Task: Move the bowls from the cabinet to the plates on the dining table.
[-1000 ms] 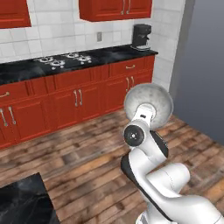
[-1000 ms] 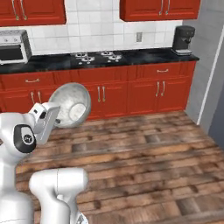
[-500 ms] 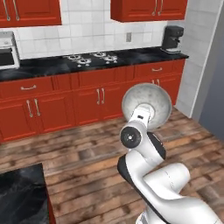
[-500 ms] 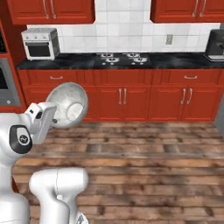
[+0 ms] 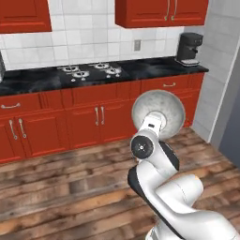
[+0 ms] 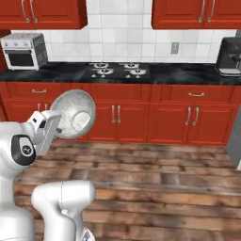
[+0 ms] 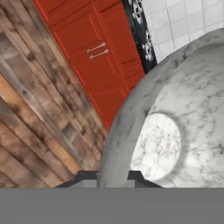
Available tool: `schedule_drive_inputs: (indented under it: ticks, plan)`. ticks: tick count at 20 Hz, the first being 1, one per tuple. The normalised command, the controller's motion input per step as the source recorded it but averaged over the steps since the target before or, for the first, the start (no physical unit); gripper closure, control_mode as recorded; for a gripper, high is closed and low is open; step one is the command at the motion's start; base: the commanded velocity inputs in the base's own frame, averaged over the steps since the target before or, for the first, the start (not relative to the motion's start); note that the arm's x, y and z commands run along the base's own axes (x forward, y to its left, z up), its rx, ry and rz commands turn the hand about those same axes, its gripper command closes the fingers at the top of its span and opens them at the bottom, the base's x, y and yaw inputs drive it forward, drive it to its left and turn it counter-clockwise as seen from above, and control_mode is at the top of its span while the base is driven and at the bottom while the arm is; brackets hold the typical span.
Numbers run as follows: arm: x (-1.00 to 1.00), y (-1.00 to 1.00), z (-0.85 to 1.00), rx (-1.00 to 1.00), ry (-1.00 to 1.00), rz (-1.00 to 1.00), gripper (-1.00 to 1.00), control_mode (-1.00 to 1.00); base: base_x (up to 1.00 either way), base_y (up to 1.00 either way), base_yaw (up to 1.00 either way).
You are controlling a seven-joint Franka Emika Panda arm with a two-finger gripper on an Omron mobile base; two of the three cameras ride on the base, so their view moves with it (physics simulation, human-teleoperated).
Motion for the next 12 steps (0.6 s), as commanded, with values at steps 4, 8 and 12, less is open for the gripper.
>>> schedule_drive_inputs:
  ticks: [4,8,12]
  plan:
    - [0.0,0.0,0.0,0.0,0.0,0.0,1.0,1.0,1.0,0.16,0.26]
    - [0.0,0.0,0.0,0.0,0.0,0.0,1.0,1.0,0.85,0.31,0.55]
    - [0.0,0.0,0.0,0.0,0.0,0.0,1.0,1.0,0.53,0.23,0.66]
